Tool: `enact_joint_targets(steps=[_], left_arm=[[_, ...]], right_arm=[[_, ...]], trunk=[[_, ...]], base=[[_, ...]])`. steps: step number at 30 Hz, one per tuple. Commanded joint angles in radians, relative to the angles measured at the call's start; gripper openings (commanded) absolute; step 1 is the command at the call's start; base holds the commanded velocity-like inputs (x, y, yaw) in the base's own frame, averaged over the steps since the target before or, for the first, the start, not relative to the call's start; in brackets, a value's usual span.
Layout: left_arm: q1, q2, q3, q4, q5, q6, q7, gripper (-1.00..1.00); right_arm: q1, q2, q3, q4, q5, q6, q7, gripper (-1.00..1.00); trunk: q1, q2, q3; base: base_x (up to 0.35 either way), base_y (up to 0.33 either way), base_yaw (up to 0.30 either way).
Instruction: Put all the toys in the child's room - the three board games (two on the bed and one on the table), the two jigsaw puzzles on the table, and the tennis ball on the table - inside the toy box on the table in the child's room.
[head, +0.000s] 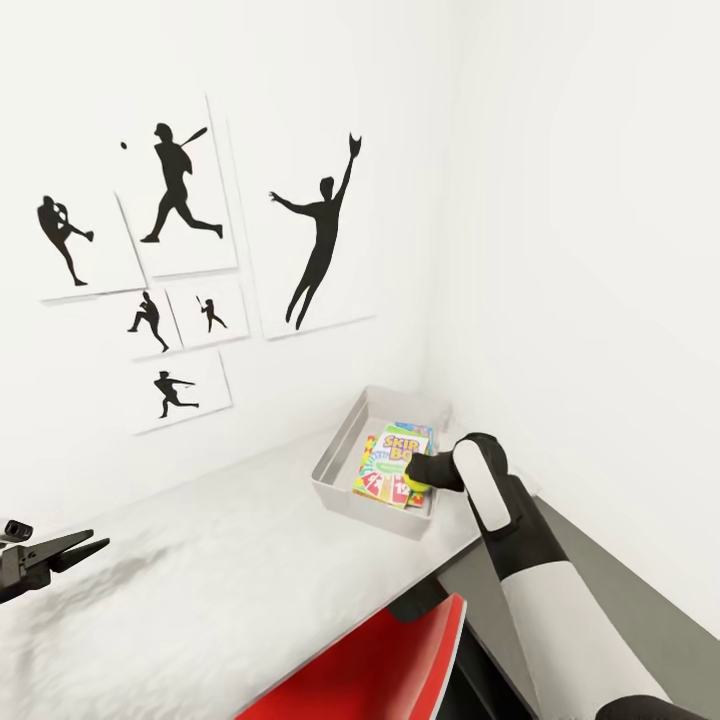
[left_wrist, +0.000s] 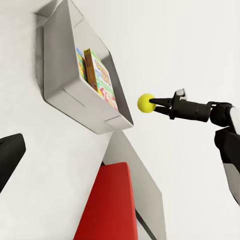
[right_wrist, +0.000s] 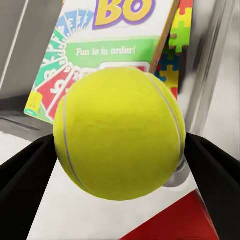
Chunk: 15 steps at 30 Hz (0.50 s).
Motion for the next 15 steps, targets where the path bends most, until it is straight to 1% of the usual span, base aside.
enact_joint_targets(steps=[1,10,15], left_arm=[[-0.002,0.001,-0.007,0.000,0.007,0.011,-0.004,1.00],[-0.002,0.001,-0.007,0.001,0.007,0.011,-0.004,1.00],[-0.002,0.001,-0.007,0.000,0.007,0.011,-0.004,1.00]], right_arm=[[-0.002,0.000,0.001,0.001,-0.009,0.002,-0.011,-1.00],[-0.005,0.000,0.001,0.009,-0.008,0.002,-0.011,-1.00],[-0.020,0.000,0.001,0.017,-0.007,0.002,-0.010,-1.00]], trunk=[[0.001,-0.002,-0.004],[0.001,-0.002,-0.017],[0.001,-0.002,-0.019]], base=[[0.000,0.000,0.000],[0.000,0.000,0.000],[0.000,0.000,0.000]])
